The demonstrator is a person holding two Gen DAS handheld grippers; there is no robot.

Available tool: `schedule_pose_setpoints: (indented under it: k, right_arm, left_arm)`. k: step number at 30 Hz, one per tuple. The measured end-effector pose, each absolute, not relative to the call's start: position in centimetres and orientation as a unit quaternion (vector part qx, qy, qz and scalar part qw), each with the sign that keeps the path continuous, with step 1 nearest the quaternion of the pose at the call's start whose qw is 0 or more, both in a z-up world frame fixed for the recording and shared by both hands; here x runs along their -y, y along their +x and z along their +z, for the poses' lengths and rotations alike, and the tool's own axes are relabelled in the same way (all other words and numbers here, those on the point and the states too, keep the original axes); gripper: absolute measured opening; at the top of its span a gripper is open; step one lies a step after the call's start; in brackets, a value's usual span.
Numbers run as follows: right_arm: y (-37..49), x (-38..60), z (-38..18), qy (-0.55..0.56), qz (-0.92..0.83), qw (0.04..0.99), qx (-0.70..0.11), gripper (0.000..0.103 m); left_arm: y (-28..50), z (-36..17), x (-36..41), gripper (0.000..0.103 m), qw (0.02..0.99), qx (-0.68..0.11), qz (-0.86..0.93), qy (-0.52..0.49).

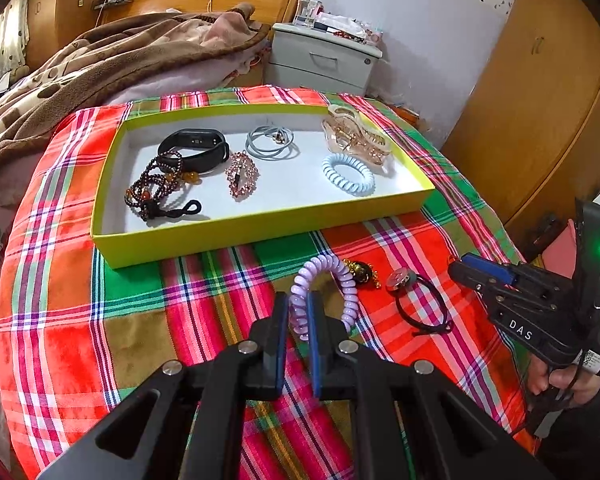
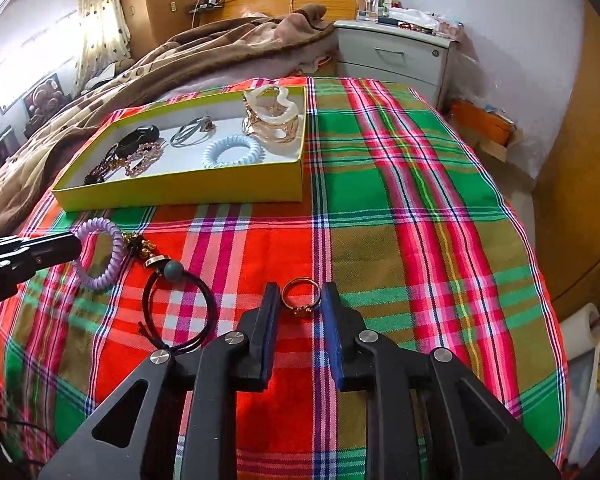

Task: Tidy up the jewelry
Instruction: 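Carry the ring and lavender coil into the box and open both grippers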

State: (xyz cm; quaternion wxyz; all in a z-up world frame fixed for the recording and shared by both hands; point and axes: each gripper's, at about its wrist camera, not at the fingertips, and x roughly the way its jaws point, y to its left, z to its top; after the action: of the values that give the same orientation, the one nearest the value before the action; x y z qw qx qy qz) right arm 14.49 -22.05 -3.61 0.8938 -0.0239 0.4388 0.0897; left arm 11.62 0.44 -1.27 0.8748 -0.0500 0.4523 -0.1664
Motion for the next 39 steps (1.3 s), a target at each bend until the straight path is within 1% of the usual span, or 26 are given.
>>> schedule_pose_setpoints:
  k: [21, 31, 39]
  right_arm:
    - [15.1, 20.2, 1.1, -0.008, 0.121, 0.917, -0.379, 0.022]
    - [18.0, 18.0, 2.1, -0.007, 0.149, 0.918, -0.368, 0.022]
    - [21.5, 16.3, 1.7, -0.004, 0.172, 0.91, -0.376, 0.022]
  left_arm:
    - [12.1, 1.5, -2.9, 0.009, 0.891, -0.421, -0.158, -0.066]
    - [14.3, 3.7, -3.9, 0.009, 0.902, -0.398, -0.15, -0.07]
    - [16.7, 3.9, -4.0, 0.009, 0.902, -0.396, -0.155, -0.077]
